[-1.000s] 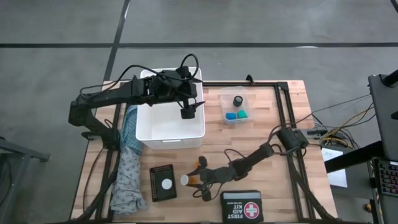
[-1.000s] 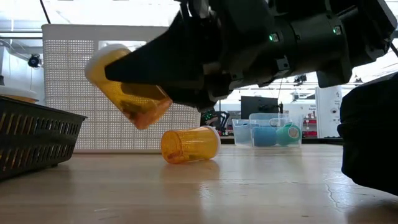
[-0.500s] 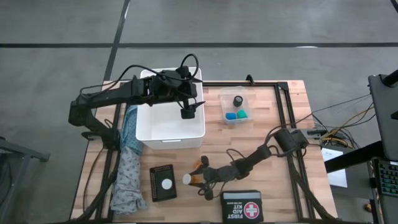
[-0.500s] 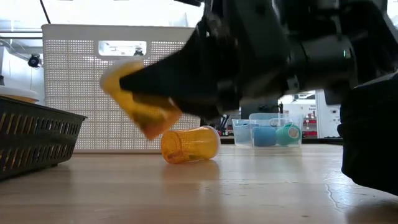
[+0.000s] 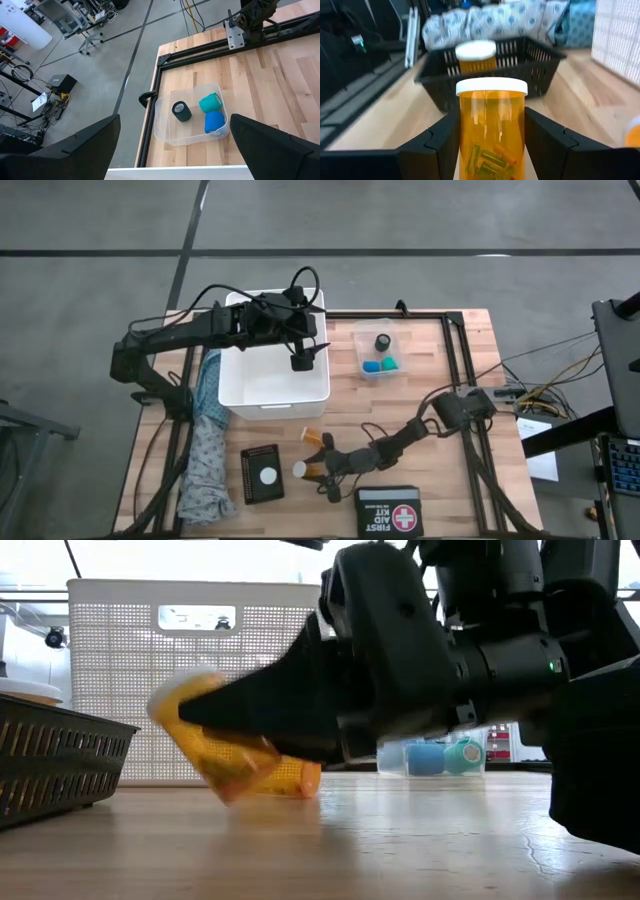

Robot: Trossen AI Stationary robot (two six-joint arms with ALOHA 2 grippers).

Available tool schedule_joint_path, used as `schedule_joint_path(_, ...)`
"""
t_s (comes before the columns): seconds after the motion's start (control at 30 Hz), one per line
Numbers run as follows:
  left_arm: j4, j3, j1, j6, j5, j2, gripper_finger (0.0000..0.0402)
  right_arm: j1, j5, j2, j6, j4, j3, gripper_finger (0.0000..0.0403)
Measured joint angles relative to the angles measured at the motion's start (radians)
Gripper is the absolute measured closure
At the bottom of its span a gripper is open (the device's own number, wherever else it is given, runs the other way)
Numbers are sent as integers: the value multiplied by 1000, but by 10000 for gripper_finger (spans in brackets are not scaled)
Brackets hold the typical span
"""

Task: Pick & place medical supplies in basket/bin
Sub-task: Put the top orange pill bottle into the black bin

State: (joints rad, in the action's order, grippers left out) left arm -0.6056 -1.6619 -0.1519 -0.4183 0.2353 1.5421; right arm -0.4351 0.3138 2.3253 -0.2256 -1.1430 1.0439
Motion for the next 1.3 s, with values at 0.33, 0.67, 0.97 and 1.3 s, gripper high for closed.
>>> schedule_joint_path(0.33, 0, 0, 0, 2, 0, 0, 20, 0, 0, 0, 0, 51, 8, 215)
schedule_joint_path(0.67, 0, 0, 0, 1, 0, 0, 20, 0, -5, -3, -8, 82, 12, 211)
schedule_joint_path(0.97, 0, 0, 0, -1, 0, 0, 20, -1, -9, 0, -3, 95, 15, 169)
schedule_joint_path(1.3, -1, 0, 0, -1, 0, 0, 20, -1, -8, 0, 1, 95, 14, 169)
